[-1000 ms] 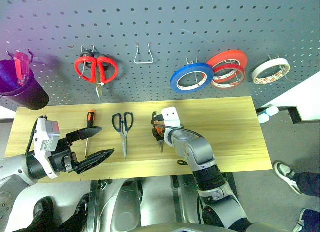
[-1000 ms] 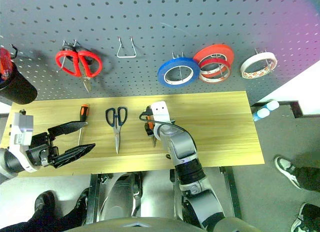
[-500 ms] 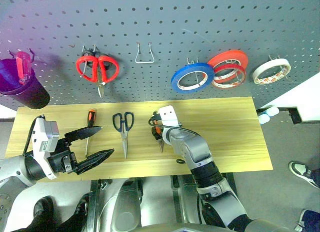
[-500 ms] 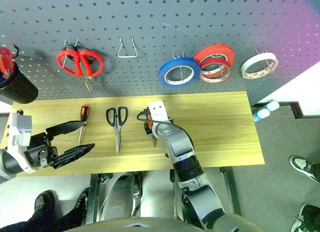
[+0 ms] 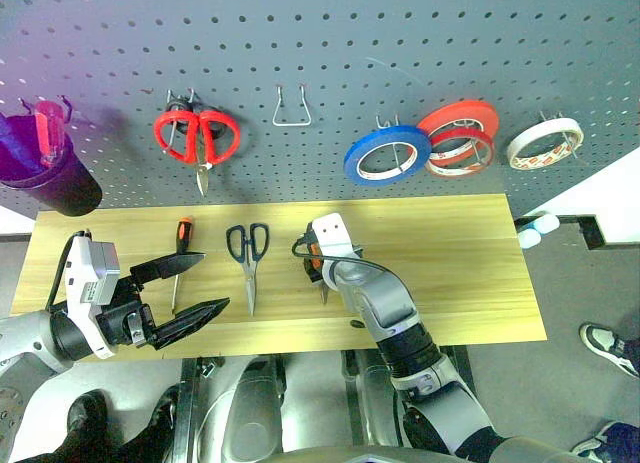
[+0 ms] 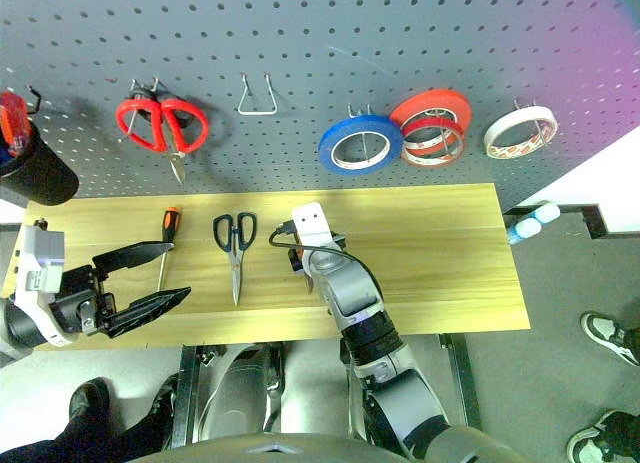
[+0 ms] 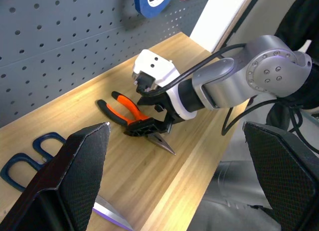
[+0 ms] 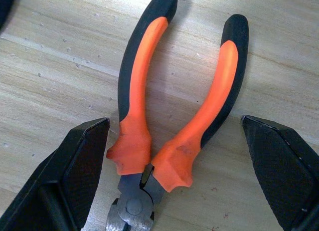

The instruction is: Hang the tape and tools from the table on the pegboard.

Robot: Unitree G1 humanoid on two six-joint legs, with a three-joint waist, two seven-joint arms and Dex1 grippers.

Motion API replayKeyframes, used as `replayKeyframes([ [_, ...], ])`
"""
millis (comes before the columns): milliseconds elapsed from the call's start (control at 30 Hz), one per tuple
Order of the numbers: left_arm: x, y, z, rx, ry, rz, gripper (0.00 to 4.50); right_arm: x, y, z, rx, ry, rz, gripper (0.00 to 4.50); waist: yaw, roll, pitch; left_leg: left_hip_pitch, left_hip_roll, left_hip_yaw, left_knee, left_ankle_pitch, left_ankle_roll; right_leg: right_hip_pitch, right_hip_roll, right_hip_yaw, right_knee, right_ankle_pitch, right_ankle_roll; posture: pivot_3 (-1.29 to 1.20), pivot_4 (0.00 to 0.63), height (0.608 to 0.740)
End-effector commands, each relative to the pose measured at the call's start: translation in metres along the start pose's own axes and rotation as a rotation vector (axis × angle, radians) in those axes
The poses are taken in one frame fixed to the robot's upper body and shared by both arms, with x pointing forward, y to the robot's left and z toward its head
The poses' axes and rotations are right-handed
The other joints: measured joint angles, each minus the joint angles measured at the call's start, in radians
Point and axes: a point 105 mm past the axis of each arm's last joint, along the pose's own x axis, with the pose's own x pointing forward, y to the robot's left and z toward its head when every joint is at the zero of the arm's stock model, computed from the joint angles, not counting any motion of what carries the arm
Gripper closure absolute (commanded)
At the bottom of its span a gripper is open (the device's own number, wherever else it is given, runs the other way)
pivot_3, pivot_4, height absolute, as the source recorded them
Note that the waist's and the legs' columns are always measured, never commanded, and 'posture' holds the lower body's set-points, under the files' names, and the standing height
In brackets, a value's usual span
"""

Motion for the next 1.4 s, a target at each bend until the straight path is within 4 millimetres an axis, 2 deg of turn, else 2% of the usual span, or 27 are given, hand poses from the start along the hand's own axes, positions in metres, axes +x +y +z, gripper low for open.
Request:
replayKeyframes([
  [33,-0.001,-0.006,0.006,0.015,-0.021,-0.011,0.0,-0.007,0.034,0.021,0.01,-0.049,0.086,0.22,0.003,0.0,0.0,0.0,0.0,0.0,0.0,0.0,0.0,0.0,0.0,0.0,0.0,0.0,0.0,0.14,0.366,0.733],
  [133,-0.001,-0.006,0.006,0.013,-0.02,-0.011,0.0,-0.007,0.033,0.021,0.015,-0.046,0.084,0.98,0.013,0.0,0.0,0.0,0.0,0.0,0.0,0.0,0.0,0.0,0.0,0.0,0.0,0.0,0.0,0.13,0.368,0.733],
  [267,-0.001,-0.006,0.005,0.009,-0.02,-0.013,0.0,-0.007,0.031,0.021,0.018,-0.048,0.073,2.33,0.018,0.0,0.0,0.0,0.0,0.0,0.0,0.0,0.0,0.0,0.0,0.0,0.0,0.0,0.0,0.13,0.369,0.733],
  [300,-0.001,-0.007,0.005,0.009,-0.019,-0.014,0.0,-0.007,0.031,0.021,0.02,-0.046,0.076,2.4,0.018,0.0,0.0,0.0,0.0,0.0,0.001,0.0,0.0,0.001,0.0,-0.001,0.0,0.0,0.0,0.13,0.37,0.733],
  [800,0.0,-0.005,0.005,0.007,-0.02,-0.013,0.0,-0.006,0.027,0.018,0.013,-0.06,0.099,2.4,0.016,0.0,0.0,0.0,0.0,-0.001,0.001,0.0,0.0,0.001,0.0,-0.001,0.0,0.0,0.0,0.12,0.379,0.733],
  [1100,0.0,-0.003,0.005,-0.001,-0.025,-0.007,0.0,-0.029,0.038,0.008,0.093,-0.115,0.44,2.4,0.018,0.001,0.001,0.0,0.0,-0.002,0.0,0.0,0.0,0.001,0.0,-0.002,0.0,0.0,0.0,0.11,0.385,0.733],
  [1200,0.0,-0.002,0.004,-0.001,-0.02,-0.006,0.0,-0.031,0.019,0.009,0.091,-0.164,0.415,2.4,0.018,0.001,0.001,0.0,0.0,-0.002,0.001,0.0,0.0,0.002,-0.001,-0.002,0.0,0.0,0.0,0.1,0.383,0.733],
  [1400,0.002,-0.001,0.004,-0.001,-0.024,-0.015,0.0,-0.046,0.009,0.007,0.075,-0.203,0.494,2.4,0.014,0.001,0.001,0.0,0.0,-0.003,0.001,0.0,0.0,0.002,0.0,-0.003,0.0,0.0,0.0,0.08,0.38,0.733],
])
